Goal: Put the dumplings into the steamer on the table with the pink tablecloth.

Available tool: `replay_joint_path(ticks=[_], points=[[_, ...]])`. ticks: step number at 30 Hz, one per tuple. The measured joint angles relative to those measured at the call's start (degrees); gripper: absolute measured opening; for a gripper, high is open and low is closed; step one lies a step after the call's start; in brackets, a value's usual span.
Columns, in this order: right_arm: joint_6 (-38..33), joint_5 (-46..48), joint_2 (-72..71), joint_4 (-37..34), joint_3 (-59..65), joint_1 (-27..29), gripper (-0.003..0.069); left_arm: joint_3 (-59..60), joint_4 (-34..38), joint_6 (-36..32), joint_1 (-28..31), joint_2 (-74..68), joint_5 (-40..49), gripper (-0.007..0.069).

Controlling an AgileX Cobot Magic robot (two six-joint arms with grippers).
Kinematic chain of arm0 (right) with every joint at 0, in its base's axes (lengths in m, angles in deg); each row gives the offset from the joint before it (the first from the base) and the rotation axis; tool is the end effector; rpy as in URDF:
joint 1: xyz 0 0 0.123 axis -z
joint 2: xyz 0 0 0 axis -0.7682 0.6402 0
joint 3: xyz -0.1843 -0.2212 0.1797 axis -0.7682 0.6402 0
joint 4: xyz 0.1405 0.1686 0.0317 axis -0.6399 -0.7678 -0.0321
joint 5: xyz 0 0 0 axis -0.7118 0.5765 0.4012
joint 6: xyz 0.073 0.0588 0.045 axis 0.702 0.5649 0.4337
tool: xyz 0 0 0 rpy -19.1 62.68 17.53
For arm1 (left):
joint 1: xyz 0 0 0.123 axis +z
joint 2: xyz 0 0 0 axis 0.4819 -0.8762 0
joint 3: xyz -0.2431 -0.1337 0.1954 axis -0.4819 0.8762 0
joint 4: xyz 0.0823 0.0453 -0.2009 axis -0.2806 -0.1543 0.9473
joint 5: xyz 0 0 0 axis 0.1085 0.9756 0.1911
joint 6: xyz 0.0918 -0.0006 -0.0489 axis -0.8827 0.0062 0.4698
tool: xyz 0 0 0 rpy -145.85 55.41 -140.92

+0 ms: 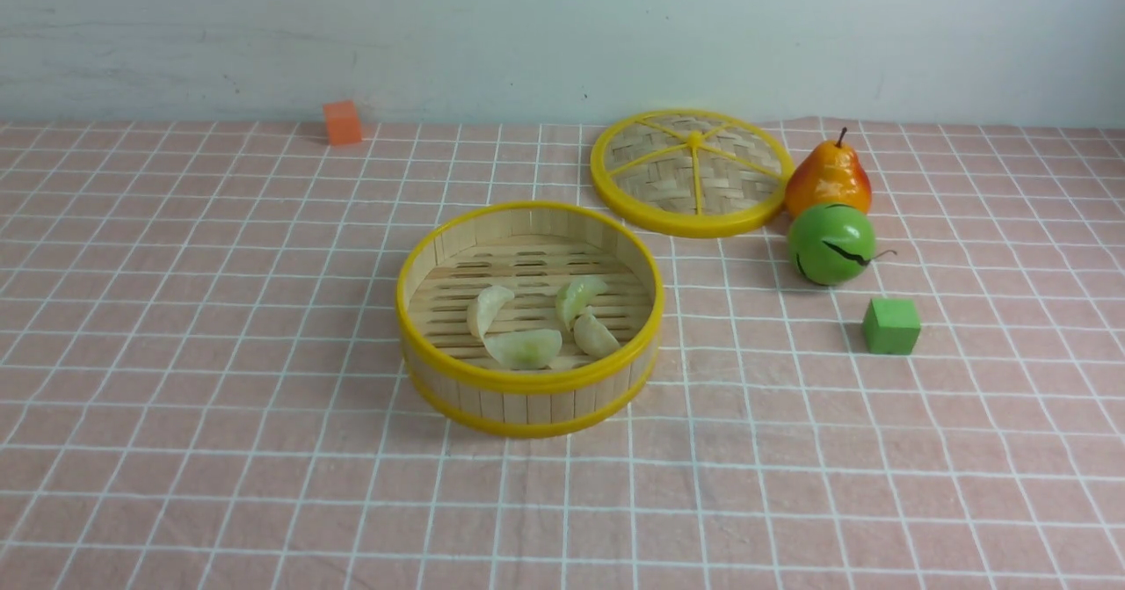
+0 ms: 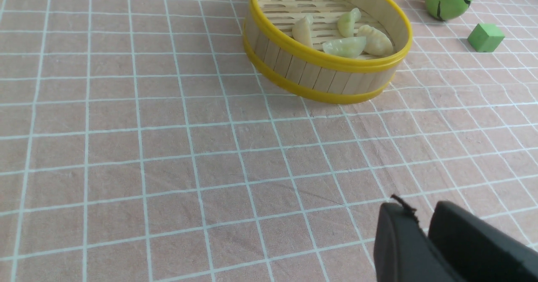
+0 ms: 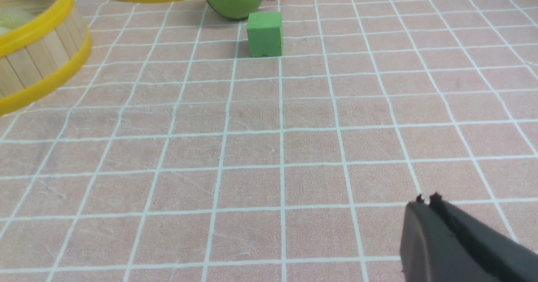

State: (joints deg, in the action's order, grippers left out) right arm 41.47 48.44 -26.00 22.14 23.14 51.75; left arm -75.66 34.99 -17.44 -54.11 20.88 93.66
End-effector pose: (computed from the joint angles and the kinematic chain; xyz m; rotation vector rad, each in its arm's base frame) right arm -0.0208 0.0016 0.1696 0.1307 1.8720 0.0729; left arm -0.0386 0.0207 0.2836 0.1623 1.9779 -0.4410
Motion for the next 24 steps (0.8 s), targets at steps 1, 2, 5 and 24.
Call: replay_joint_path(ticks=[1, 2, 5, 24], points=[[0.0, 0.02, 0.0, -0.05, 0.0, 0.0, -0.002, 0.0, 0.0, 0.0, 0.0, 0.0, 0.0, 0.0109], [0.0, 0.02, 0.0, -0.05, 0.0, 0.0, -0.002, 0.0, 0.0, 0.0, 0.0, 0.0, 0.0, 0.011], [0.0, 0.02, 0.0, -0.05, 0.0, 0.0, -0.0018, 0.0, 0.0, 0.0, 0.0, 0.0, 0.02, 0.0111], [0.0, 0.02, 0.0, -0.05, 0.0, 0.0, -0.0004, 1.02, -0.99, 0.0, 0.0, 0.08, -1.21, 0.0127]])
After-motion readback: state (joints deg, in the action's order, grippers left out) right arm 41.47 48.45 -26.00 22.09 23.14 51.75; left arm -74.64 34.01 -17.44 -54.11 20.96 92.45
